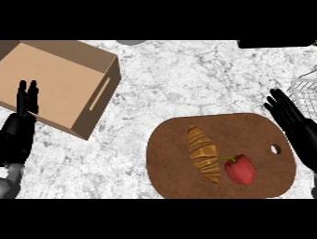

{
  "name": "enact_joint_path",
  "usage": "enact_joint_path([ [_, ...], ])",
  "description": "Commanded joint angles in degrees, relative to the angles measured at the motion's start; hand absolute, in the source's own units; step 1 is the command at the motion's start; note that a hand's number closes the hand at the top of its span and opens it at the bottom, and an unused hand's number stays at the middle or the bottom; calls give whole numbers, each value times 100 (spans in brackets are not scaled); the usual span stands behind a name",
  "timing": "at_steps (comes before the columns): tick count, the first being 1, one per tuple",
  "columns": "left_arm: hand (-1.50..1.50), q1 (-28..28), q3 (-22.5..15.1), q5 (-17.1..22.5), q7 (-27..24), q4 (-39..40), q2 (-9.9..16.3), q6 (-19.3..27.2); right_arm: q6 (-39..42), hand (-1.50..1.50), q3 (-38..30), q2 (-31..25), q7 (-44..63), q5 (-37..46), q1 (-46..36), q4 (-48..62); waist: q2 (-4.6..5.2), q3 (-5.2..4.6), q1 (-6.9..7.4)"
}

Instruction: Pick the bell pepper from the cutting board and place it in the tiered basket

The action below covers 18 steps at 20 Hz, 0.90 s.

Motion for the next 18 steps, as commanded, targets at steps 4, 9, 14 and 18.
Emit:
enact_joint_path([
  [4,0,340,-17,342,546,361,89,-437,1638,150,222,610,-460,-1237,134,747,-126,-126,236],
  [9,0,769,42,643,613,526,129,-760,2111,-150,51,1388,-1672,-1681,386,290,-188,-139,87],
  [14,0,894,144,723,696,404,194,-798,852,-150,-369,-85,-1869,735,594,305,-184,-214,-59],
  [18,0,1142,151,749,767,121,269,-795,374,-150,-267,-1039,-1684,2101,701,43,-235,-223,-51],
])
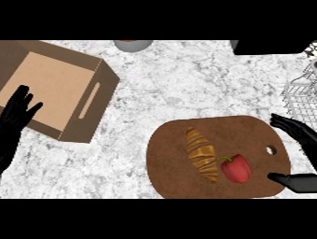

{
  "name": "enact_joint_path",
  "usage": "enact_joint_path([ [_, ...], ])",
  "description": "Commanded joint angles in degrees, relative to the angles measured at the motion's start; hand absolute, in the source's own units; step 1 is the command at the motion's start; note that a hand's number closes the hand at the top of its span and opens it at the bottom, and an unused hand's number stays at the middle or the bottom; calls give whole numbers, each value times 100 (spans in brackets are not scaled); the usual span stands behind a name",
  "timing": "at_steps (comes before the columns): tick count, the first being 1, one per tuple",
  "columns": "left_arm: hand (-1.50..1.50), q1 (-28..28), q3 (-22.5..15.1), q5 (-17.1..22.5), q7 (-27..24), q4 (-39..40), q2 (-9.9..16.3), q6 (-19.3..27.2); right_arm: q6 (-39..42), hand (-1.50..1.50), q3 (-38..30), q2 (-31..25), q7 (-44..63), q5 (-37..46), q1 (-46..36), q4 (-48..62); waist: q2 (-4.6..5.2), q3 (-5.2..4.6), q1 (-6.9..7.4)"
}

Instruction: Pick the bell pepper from the cutting board and place it in the tiered basket

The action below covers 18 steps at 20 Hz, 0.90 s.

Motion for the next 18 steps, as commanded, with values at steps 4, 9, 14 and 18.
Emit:
enact_joint_path([
  [4,0,758,-201,148,395,586,-13,-179,-287,-150,402,-1118,560,1670,-32,-374,164,-180,118],
  [9,0,851,-188,166,448,540,-29,-244,305,-150,981,-1371,1295,1874,-255,-1006,162,-175,96],
  [14,0,857,-15,129,310,928,-10,-540,375,-150,1068,-1124,3050,1553,-596,-2140,115,-161,76],
  [18,0,413,-66,-41,413,1219,-320,-547,628,-150,1527,-894,3920,1699,-632,-2216,129,-150,93],
])
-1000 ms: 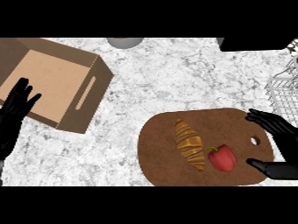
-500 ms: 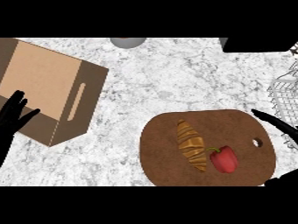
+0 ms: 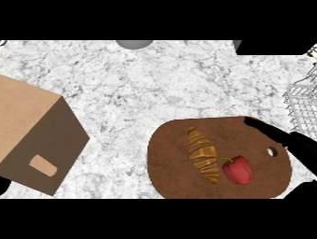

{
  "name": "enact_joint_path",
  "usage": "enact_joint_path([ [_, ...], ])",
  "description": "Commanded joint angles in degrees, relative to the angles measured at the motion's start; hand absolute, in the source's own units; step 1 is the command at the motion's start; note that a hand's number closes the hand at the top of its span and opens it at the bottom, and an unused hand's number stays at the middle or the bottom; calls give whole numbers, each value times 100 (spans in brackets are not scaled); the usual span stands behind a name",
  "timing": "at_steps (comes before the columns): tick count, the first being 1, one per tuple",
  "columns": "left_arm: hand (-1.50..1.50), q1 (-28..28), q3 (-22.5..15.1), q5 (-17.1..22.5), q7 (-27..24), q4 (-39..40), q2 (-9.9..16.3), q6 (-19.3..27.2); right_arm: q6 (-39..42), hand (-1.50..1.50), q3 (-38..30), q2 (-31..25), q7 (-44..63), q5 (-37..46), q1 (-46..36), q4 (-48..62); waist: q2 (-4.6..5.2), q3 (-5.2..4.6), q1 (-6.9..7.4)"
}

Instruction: Pick the bell pepper from the cutting board and place it in the tiered basket

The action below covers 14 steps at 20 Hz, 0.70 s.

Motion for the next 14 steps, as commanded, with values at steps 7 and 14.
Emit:
enact_joint_path([
  [7,0,182,45,-367,74,-14,-335,27,677,-150,-71,-178,2006,-175,110,-1038,-4,-5,7],
  [14,0,-62,335,-594,-49,407,-650,-257,1133,-150,-529,137,1346,277,-31,107,16,-2,37],
])
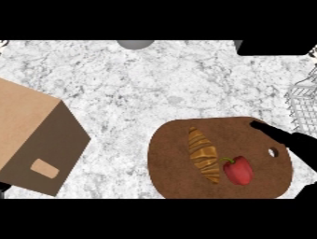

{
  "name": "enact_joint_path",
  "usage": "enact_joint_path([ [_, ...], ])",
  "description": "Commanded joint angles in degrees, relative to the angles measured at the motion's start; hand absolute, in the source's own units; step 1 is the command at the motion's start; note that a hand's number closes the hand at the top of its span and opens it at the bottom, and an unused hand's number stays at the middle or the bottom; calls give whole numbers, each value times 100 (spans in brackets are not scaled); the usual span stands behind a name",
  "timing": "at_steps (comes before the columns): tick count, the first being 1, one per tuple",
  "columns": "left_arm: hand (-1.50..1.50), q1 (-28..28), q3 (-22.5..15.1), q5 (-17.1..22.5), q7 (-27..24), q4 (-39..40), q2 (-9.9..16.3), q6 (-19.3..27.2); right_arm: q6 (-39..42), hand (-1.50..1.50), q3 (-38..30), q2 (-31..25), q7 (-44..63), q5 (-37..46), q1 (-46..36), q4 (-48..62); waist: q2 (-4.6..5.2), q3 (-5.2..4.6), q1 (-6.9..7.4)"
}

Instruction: Pick the bell pepper from the cutting board and place it in the tiered basket

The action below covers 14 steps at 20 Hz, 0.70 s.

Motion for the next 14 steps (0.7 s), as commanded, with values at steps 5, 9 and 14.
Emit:
enact_joint_path([
  [5,0,-51,435,-86,159,403,23,-555,633,-150,-487,263,-107,-92,-6,386,32,-34,-3],
  [9,0,28,139,-663,173,166,-547,42,865,-150,-692,324,-506,57,261,437,28,-32,-13],
  [14,0,325,581,-448,687,-645,-234,-361,927,-150,-814,693,-605,346,180,505,21,-30,21],
])
